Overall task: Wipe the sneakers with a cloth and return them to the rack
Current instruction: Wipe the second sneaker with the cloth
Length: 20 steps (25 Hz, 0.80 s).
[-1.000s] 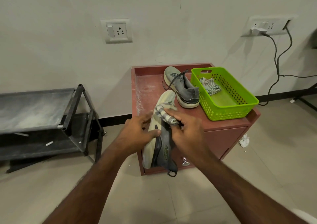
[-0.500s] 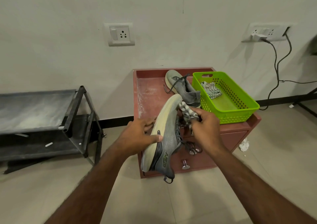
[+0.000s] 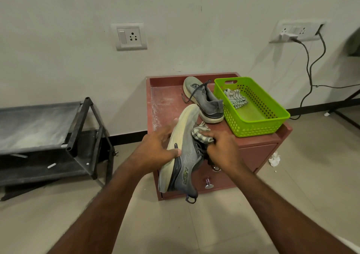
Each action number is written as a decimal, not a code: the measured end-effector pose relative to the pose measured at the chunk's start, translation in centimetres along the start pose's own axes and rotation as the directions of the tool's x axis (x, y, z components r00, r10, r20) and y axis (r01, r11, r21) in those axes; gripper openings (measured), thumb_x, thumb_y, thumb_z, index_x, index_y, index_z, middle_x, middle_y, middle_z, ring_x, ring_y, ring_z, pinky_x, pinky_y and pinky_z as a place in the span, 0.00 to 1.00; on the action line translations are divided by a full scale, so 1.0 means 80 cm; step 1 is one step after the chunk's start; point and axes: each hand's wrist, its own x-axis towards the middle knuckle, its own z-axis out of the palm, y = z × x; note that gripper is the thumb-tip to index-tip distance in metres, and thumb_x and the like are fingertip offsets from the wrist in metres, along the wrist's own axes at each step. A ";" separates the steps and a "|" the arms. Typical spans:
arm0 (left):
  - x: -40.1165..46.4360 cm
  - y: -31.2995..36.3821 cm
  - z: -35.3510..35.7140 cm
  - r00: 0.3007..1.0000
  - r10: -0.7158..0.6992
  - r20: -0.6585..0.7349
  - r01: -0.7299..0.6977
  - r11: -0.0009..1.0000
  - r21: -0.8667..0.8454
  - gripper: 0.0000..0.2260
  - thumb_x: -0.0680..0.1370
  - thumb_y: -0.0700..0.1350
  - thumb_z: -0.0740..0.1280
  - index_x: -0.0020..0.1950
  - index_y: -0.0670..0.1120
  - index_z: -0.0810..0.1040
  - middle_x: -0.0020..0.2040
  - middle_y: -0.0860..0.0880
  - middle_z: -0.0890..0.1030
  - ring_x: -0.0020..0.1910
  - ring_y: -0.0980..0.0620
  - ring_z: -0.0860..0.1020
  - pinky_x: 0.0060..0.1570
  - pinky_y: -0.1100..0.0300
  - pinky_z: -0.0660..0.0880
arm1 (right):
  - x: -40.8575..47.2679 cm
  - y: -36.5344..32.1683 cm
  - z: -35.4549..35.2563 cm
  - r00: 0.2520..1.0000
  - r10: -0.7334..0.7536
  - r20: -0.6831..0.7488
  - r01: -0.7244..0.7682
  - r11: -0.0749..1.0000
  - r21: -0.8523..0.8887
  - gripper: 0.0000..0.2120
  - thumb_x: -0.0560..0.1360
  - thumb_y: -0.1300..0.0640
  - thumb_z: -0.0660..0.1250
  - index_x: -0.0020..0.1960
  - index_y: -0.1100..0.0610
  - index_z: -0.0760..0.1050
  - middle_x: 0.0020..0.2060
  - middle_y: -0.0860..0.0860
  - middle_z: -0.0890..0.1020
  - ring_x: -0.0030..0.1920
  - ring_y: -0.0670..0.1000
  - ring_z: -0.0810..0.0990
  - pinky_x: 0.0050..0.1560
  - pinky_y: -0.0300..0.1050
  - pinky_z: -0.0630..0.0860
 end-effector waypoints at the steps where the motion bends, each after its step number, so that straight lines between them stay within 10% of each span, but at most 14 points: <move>1: 0.000 0.003 0.001 1.000 0.017 -0.005 -0.017 0.999 0.033 0.41 0.72 0.43 0.75 0.78 0.66 0.60 0.68 0.61 0.73 0.65 0.57 0.76 0.59 0.60 0.77 | 0.001 -0.005 -0.003 0.998 -0.008 -0.065 0.011 0.999 0.040 0.19 0.74 0.65 0.67 0.58 0.48 0.83 0.55 0.45 0.84 0.56 0.42 0.81 0.53 0.25 0.72; 4: -0.001 0.008 0.006 0.999 0.047 0.000 -0.046 0.982 0.183 0.40 0.69 0.49 0.73 0.75 0.71 0.58 0.63 0.56 0.77 0.56 0.51 0.81 0.50 0.55 0.82 | 0.006 -0.021 0.001 0.964 -0.098 -0.246 0.135 0.981 0.140 0.21 0.74 0.68 0.66 0.63 0.51 0.81 0.59 0.45 0.83 0.61 0.40 0.79 0.64 0.36 0.73; 13: 0.003 0.004 0.016 0.987 0.072 -0.145 -0.018 0.940 0.342 0.34 0.70 0.58 0.75 0.74 0.63 0.66 0.66 0.54 0.79 0.59 0.50 0.79 0.57 0.53 0.76 | -0.001 -0.025 0.021 0.957 -0.283 -0.072 0.289 0.952 0.101 0.27 0.69 0.76 0.62 0.65 0.59 0.79 0.63 0.52 0.80 0.67 0.46 0.75 0.71 0.33 0.65; 16: -0.002 0.002 0.010 0.990 0.037 -0.134 0.015 0.931 0.365 0.42 0.71 0.59 0.75 0.77 0.69 0.54 0.74 0.54 0.72 0.70 0.46 0.73 0.69 0.46 0.71 | 0.020 0.002 0.016 0.987 -0.158 0.036 0.160 0.985 -0.061 0.23 0.72 0.70 0.64 0.62 0.53 0.81 0.59 0.49 0.82 0.62 0.47 0.79 0.63 0.25 0.65; 20: -0.008 0.006 0.004 0.994 0.018 -0.107 0.020 0.940 0.341 0.42 0.71 0.57 0.76 0.77 0.69 0.54 0.73 0.56 0.73 0.70 0.50 0.73 0.68 0.51 0.71 | 0.034 0.004 -0.009 0.991 -0.009 -0.131 0.006 1.000 -0.028 0.20 0.72 0.65 0.66 0.60 0.50 0.82 0.55 0.47 0.85 0.57 0.46 0.82 0.57 0.38 0.76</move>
